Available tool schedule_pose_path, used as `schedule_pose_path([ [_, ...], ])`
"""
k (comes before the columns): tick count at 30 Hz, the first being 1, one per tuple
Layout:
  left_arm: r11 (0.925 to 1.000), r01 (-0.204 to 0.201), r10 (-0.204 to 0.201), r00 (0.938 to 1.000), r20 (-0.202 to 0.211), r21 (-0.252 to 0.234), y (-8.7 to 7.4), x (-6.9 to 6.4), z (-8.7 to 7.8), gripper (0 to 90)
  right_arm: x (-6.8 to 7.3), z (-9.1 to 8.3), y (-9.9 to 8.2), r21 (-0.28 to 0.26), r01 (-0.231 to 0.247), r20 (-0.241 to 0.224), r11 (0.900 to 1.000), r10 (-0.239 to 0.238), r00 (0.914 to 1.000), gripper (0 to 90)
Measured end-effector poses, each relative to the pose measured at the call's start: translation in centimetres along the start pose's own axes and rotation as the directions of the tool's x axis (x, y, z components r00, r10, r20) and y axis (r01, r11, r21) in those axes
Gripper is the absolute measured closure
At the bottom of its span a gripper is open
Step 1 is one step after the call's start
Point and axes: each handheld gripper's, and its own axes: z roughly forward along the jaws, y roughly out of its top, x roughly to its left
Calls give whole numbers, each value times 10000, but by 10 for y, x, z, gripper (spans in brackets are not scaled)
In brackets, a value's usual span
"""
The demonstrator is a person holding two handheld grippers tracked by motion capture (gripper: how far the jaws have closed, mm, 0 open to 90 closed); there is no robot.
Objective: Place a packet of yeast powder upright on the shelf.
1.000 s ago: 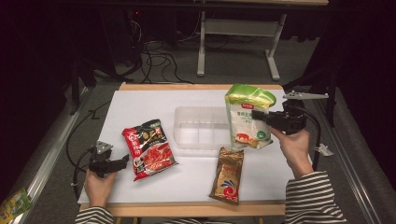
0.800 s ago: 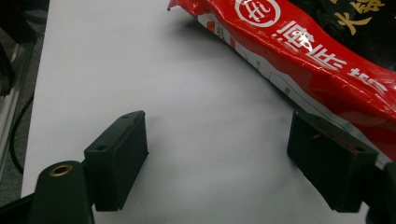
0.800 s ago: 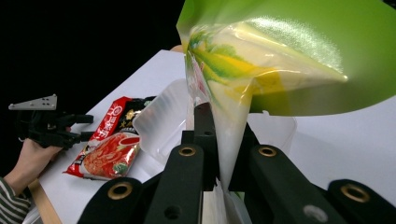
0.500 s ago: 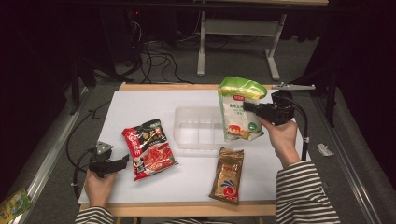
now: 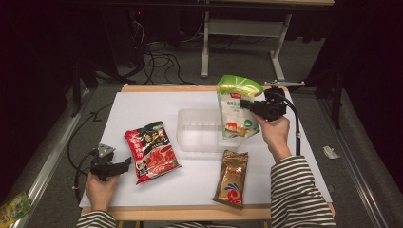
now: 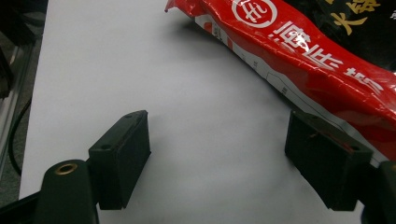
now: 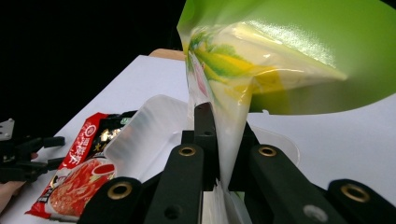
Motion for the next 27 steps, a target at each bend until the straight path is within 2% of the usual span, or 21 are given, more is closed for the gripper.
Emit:
schedule_pose_path([
  [14, 10000, -60, 60, 10000, -60, -51, 0, -1, 0, 226, -1, 21, 2, -195, -242, 409, 9995, 250, 9989, 874],
  [27, 9999, -120, 119, 9999, -92, -64, -1, -1, -1, 230, -2, 36, 3, -133, -298, 804, 9995, 307, 9963, 874],
])
